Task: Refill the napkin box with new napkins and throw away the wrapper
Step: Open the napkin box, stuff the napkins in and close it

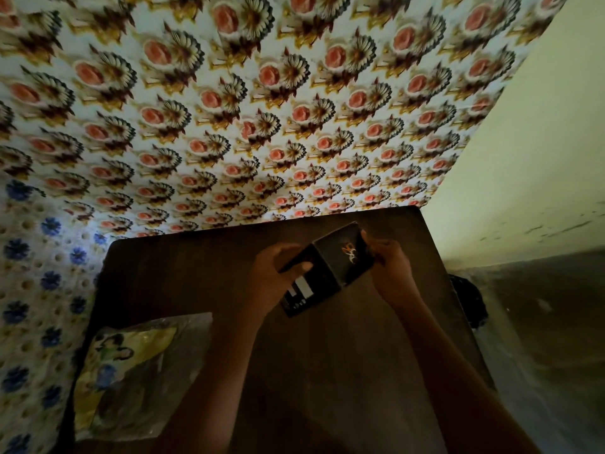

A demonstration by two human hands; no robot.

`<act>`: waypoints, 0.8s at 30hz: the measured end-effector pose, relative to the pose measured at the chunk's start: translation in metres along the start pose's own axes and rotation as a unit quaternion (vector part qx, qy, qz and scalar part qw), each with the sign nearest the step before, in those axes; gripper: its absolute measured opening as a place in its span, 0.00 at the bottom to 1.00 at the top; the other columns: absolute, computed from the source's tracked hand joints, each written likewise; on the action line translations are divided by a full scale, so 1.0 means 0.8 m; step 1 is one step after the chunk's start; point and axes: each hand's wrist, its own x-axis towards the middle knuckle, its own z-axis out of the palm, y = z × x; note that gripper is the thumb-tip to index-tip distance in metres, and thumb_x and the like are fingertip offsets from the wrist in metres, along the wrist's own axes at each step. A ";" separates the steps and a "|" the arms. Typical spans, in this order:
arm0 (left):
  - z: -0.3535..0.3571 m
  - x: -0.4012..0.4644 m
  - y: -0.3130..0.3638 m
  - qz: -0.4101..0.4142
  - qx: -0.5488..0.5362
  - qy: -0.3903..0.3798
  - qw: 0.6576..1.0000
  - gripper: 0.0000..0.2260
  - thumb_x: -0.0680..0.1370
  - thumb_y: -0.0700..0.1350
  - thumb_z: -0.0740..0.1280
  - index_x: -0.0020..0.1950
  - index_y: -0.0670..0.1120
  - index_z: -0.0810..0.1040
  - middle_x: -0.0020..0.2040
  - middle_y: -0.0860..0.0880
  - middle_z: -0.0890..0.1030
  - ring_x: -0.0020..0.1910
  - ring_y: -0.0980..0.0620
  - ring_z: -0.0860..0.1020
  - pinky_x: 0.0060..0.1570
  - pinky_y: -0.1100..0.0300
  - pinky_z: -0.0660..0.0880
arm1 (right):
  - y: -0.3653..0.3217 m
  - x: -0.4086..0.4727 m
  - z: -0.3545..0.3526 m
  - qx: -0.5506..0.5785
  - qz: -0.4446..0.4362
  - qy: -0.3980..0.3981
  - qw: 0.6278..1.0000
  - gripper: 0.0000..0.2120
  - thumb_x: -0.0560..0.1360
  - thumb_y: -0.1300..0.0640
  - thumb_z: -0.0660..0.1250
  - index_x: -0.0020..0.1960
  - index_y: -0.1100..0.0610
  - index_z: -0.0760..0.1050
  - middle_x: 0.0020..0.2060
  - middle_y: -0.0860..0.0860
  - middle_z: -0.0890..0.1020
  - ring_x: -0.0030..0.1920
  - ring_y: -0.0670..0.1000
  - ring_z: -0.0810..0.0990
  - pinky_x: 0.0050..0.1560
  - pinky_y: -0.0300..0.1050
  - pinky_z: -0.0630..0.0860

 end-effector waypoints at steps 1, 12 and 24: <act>0.013 -0.001 -0.002 -0.034 0.004 -0.012 0.999 0.27 0.70 0.59 0.77 0.67 0.55 0.76 0.66 0.52 0.77 0.62 0.49 0.78 0.59 0.46 0.80 | 0.009 0.001 -0.001 -0.003 0.028 0.003 1.000 0.13 0.80 0.48 0.60 0.61 0.45 0.79 0.58 0.51 0.78 0.58 0.54 0.78 0.59 0.55 0.78; 0.053 -0.023 -0.038 -0.052 -0.009 0.009 0.999 0.42 0.61 0.53 0.84 0.72 0.48 0.71 0.67 0.48 0.76 0.64 0.49 0.77 0.58 0.50 0.82 | 0.021 -0.014 -0.007 0.258 0.148 -0.049 0.953 0.24 0.74 0.34 0.65 0.62 0.49 0.76 0.54 0.54 0.83 0.51 0.55 0.85 0.48 0.49 0.84; 0.005 -0.011 -0.088 -0.009 0.206 0.132 0.970 0.40 0.69 0.44 0.81 0.78 0.51 0.67 0.65 0.46 0.65 0.58 0.56 0.66 0.61 0.66 0.70 | 0.004 0.031 0.084 0.244 0.140 -0.167 0.945 0.18 0.83 0.62 0.55 0.69 0.49 0.72 0.61 0.56 0.81 0.54 0.50 0.83 0.61 0.55 0.79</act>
